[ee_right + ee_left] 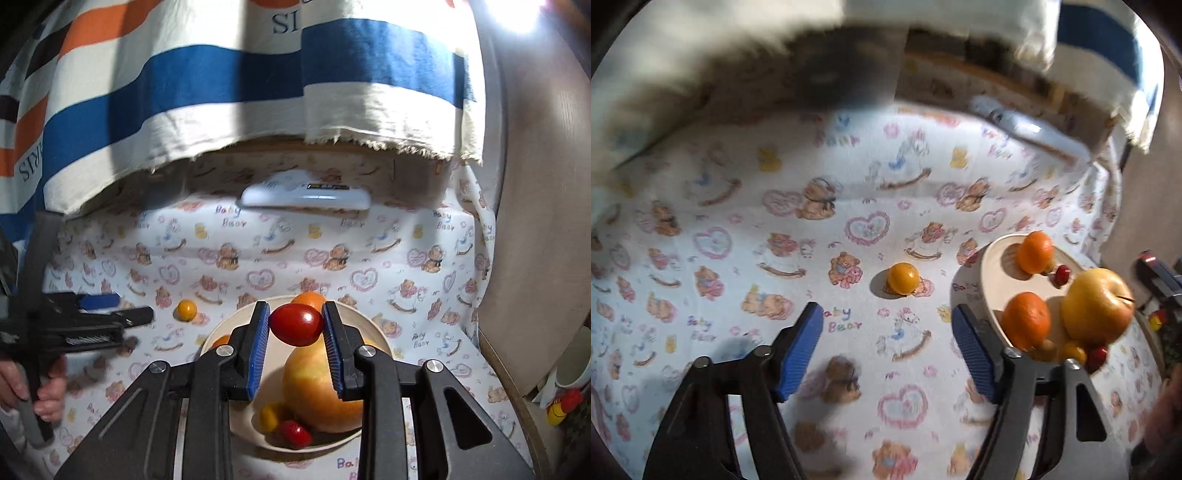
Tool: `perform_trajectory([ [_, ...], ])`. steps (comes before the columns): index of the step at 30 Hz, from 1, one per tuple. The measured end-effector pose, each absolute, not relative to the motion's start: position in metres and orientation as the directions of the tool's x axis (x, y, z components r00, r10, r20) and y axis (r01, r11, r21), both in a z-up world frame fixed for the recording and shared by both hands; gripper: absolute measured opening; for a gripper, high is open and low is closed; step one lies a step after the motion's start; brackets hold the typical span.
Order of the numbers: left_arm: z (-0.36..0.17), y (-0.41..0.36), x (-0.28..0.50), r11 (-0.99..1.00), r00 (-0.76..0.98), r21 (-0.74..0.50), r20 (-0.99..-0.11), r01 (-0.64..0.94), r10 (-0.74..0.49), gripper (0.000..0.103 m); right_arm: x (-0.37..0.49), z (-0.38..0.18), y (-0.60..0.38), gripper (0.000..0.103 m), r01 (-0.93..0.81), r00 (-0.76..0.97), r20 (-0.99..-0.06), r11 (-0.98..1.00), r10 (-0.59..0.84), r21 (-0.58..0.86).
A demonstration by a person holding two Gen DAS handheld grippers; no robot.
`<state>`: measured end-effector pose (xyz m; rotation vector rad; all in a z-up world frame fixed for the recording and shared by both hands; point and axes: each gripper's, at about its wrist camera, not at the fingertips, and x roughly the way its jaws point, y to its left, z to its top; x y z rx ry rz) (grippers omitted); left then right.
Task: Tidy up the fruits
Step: 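Grasp the small yellow-orange fruit with left gripper while right gripper lifts the tomato, then carry the yellow fruit with left gripper while right gripper carries the tomato toward the plate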
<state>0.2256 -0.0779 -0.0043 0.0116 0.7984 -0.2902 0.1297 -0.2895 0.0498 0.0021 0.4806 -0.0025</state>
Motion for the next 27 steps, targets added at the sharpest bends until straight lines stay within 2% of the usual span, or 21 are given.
perform_trajectory([
  [11, -0.029, -0.110, 0.278, 0.963, 0.588, -0.115, -0.772, 0.244, -0.242, 0.056, 0.140, 0.040, -0.303, 0.030, 0.030, 0.874, -0.485, 1.000, -0.027, -0.002],
  [17, -0.045, -0.115, 0.287, 0.966, 0.566, -0.145, -0.787, 0.215, -0.244, 0.046, 0.144, 0.034, -0.303, 0.030, 0.027, 0.862, -0.507, 1.000, -0.018, 0.011],
  [20, -0.045, -0.114, 0.289, 0.968, 0.570, -0.137, -0.788, 0.210, -0.235, 0.037, 0.144, 0.033, -0.306, 0.030, 0.030, 0.862, -0.507, 0.999, -0.018, 0.017],
  [21, -0.045, -0.114, 0.289, 0.969, 0.570, -0.135, -0.788, 0.209, -0.233, 0.028, 0.144, 0.033, -0.306, 0.030, 0.033, 0.861, -0.508, 0.999, -0.021, 0.015],
  [27, -0.038, -0.118, 0.283, 0.969, 0.593, -0.092, -0.776, 0.230, -0.214, 0.026, 0.144, 0.032, -0.307, 0.030, 0.037, 0.861, -0.508, 0.999, -0.026, 0.012],
])
